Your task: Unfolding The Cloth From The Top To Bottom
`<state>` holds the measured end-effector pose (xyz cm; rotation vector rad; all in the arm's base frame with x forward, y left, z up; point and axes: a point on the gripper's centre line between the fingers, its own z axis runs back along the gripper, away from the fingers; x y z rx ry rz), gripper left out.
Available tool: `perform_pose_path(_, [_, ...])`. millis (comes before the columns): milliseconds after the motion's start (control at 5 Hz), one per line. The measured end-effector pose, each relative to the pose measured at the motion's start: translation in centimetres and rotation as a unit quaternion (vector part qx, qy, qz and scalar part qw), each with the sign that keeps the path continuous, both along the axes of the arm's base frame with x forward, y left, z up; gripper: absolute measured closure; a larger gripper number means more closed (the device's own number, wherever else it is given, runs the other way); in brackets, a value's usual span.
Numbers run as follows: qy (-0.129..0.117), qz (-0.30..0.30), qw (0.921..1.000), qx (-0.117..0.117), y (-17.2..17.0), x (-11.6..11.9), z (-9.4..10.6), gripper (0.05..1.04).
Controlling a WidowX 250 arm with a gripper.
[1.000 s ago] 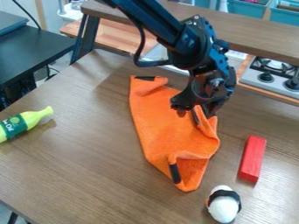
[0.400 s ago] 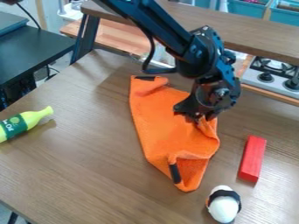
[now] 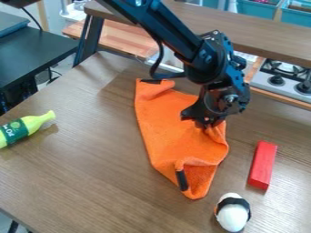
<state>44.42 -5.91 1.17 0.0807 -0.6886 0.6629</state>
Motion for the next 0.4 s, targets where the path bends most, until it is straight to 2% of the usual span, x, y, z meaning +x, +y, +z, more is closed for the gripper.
perform_pose_path(200, [0.010, -0.001, 0.9999, 0.003, -0.19, -0.16, -0.93, 0.692])
perform_pose_path(400, [0.012, 0.001, 0.9999, 0.000, -0.25, -0.19, -0.97, 0.898])
